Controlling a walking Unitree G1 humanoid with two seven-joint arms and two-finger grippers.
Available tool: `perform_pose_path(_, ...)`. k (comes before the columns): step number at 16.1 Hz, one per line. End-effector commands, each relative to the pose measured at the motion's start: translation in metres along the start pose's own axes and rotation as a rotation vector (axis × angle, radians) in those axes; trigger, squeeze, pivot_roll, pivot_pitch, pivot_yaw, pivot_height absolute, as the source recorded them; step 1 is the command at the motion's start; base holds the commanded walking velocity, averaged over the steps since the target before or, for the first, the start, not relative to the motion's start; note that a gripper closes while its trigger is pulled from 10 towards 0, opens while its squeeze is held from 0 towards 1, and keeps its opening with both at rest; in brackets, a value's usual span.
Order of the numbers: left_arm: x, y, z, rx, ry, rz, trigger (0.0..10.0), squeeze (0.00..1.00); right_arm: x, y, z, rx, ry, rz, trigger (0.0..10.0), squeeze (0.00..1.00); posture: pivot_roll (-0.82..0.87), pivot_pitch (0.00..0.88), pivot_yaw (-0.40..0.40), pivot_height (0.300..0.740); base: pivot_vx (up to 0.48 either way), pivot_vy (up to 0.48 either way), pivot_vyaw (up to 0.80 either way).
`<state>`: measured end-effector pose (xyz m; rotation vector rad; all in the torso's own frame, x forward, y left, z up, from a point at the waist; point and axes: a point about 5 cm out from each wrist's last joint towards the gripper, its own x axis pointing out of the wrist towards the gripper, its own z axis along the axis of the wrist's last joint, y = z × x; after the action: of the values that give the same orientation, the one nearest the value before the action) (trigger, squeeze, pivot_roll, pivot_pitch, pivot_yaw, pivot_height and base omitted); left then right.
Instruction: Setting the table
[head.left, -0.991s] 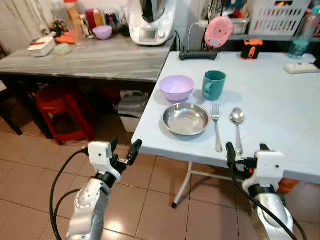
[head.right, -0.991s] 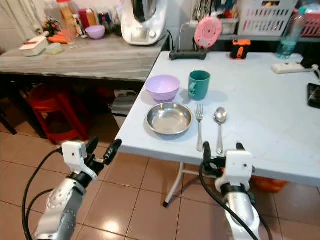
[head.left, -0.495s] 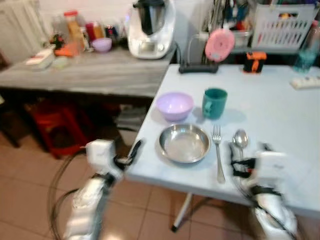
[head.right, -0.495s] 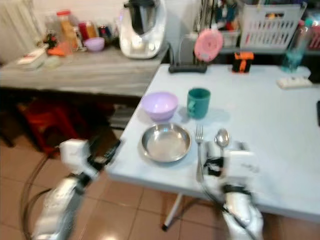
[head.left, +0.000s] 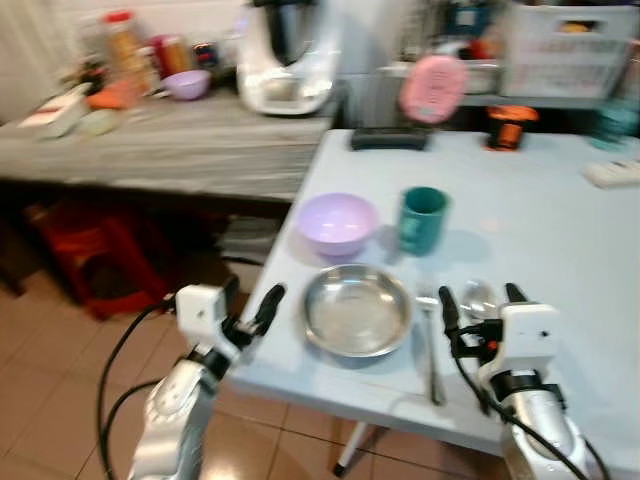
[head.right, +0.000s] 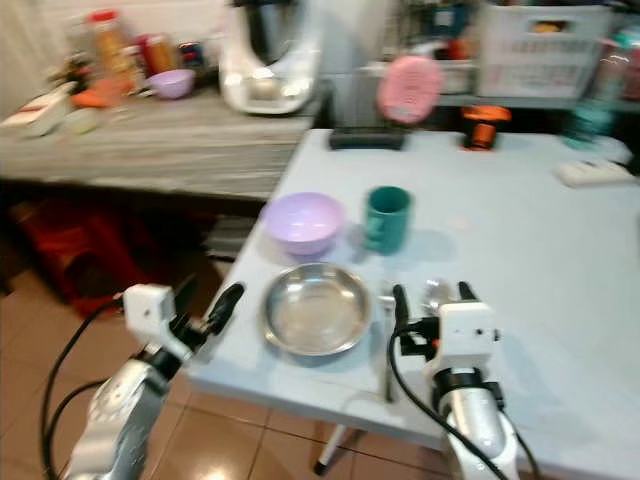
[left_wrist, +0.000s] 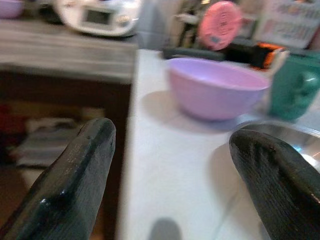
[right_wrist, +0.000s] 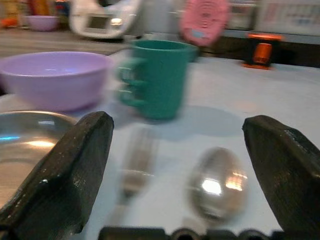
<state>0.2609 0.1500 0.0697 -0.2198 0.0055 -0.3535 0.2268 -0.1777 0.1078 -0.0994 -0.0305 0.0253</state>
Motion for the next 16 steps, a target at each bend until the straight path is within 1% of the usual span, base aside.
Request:
perform_pose_path(1,-0.003,0.005,0.004,0.034,-0.008,-0.004,10.0,0.00,0.000,0.004,0.006,0.000,-0.021,0.024,10.0,0.00,-0.15,0.000,0.077,0.740,0.000,0.000,0.00)
perform_pose_path(3,-0.006,0.007,0.003,0.041,0.000,-0.011,10.0,0.00,0.000,0.005,0.005,-0.003,-0.020,0.033,10.0,0.00,-0.15,0.000,0.077,0.740,0.000,0.000,0.71)
perform_pose_path(5,-0.009,0.008,0.001,0.046,0.019,-0.052,10.0,0.00,0.000,0.005,0.004,0.005,-0.010,0.028,10.0,0.00,-0.15,0.000,0.077,0.740,0.000,0.000,0.63)
perform_pose_path(7,-0.014,0.005,-0.002,0.035,0.048,-0.121,10.0,0.00,-0.001,0.004,0.001,0.019,0.009,0.027,10.0,0.00,-0.15,0.000,0.073,0.740,0.000,0.000,0.00)
perform_pose_path(10,-0.016,0.002,-0.003,0.027,0.059,-0.177,10.0,0.00,-0.001,0.002,-0.002,0.020,0.038,0.021,10.0,0.00,-0.15,0.000,0.072,0.740,0.000,0.000,0.00)
perform_pose_path(12,-0.017,-0.003,-0.005,0.001,0.073,-0.255,10.0,0.00,-0.004,-0.003,-0.007,0.014,0.076,-0.026,10.0,0.00,-0.15,0.000,0.072,0.740,0.000,0.000,0.00)
perform_pose_path(15,-0.017,-0.006,-0.006,-0.018,0.085,-0.311,10.0,0.00,-0.002,-0.006,-0.009,0.057,0.103,-0.044,10.0,0.00,-0.15,0.000,0.072,0.740,0.000,0.000,0.00)
perform_pose_path(16,-0.018,-0.009,-0.008,-0.031,0.098,-0.352,10.0,0.00,0.000,-0.006,-0.009,0.080,0.116,-0.040,10.0,0.00,-0.16,0.003,0.076,0.740,0.000,0.000,0.00)
